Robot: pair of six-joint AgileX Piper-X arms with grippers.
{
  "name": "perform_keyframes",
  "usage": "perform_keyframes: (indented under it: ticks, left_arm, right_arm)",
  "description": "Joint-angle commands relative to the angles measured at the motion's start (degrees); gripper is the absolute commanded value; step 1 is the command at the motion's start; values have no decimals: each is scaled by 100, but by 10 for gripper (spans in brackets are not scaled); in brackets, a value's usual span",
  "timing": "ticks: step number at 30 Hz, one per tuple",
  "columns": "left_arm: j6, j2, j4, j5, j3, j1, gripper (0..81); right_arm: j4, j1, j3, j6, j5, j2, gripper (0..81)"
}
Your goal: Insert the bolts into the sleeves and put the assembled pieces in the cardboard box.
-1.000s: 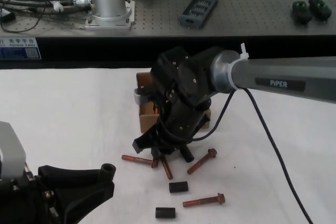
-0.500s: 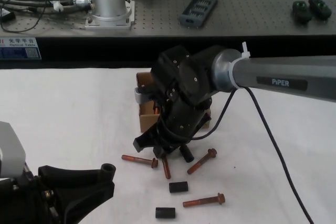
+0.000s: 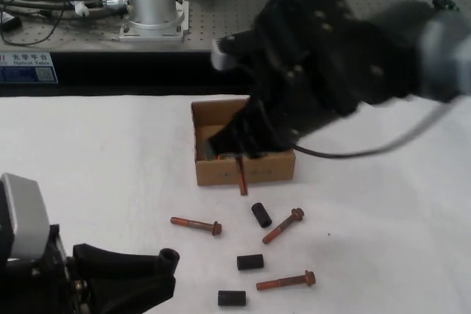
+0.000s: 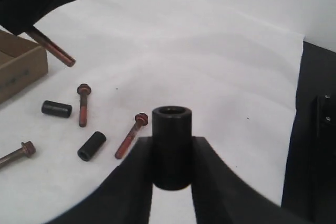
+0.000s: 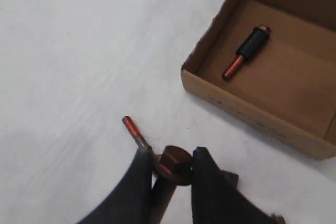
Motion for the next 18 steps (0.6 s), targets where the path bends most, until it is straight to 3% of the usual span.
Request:
perform_keyframes:
  ticks: [1,10,18]
  left_arm:
    - [43,291,-727,250,-23,-93,6]
    - [-126,1121,-1639,208,-23,-960,6]
    - [-866,1986,-3319,-563,-23,-1825,6]
  right_arm:
    - [-626,22,664,-19,-19,-486,1]
    - [-1564,158,2148,116,231,-2633,1]
    - [-1916,155,2895,90,219,-4182,1]
